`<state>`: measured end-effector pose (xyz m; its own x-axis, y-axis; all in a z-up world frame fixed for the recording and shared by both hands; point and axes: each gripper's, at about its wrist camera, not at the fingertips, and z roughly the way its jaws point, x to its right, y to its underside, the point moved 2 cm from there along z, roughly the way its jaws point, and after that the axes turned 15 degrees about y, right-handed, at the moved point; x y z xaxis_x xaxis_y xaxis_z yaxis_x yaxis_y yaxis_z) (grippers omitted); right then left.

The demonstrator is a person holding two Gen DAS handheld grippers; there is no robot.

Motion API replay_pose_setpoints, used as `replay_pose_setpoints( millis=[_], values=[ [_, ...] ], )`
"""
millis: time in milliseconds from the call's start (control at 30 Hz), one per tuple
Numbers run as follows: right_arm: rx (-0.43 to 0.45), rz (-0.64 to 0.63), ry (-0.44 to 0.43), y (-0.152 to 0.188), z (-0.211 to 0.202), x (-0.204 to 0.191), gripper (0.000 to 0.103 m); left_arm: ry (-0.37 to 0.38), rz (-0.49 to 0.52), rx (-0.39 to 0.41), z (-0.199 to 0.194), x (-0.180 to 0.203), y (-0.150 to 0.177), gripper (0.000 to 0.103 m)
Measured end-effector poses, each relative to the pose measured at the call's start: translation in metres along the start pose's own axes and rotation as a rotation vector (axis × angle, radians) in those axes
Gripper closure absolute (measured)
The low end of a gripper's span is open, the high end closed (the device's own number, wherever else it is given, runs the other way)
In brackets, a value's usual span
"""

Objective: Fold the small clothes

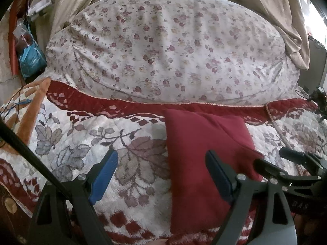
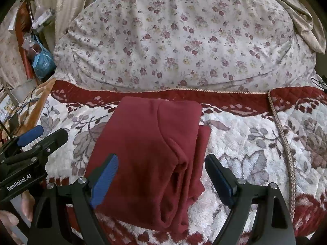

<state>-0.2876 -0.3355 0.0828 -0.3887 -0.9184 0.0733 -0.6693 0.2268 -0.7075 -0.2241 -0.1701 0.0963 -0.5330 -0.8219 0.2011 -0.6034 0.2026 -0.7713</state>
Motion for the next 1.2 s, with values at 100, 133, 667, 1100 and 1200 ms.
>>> replay_pose_setpoints(
  millis=[100, 133, 667, 1100, 1200],
  values=[
    [-0.004, -0.002, 0.001, 0.000, 0.001, -0.002, 0.013, 0.000, -0.001, 0.001, 0.000, 0.000, 0.000, 0.017],
    [-0.006, -0.003, 0.000, 0.000, 0.002, -0.002, 0.013, 0.000, 0.000, 0.002, 0.000, 0.000, 0.000, 0.017],
    [-0.022, -0.005, -0.017, -0.002, 0.014, -0.006, 0.012, 0.003, -0.005, -0.010, 0.007, -0.006, -0.002, 0.017],
    [-0.043, -0.020, -0.021, -0.004, 0.023, -0.011, 0.012, -0.001, -0.004, -0.021, 0.014, -0.011, 0.001, 0.017],
    [-0.047, -0.024, -0.021, -0.003, 0.026, -0.012, 0.012, 0.000, -0.006, -0.025, 0.017, -0.013, 0.002, 0.017]
  ],
)
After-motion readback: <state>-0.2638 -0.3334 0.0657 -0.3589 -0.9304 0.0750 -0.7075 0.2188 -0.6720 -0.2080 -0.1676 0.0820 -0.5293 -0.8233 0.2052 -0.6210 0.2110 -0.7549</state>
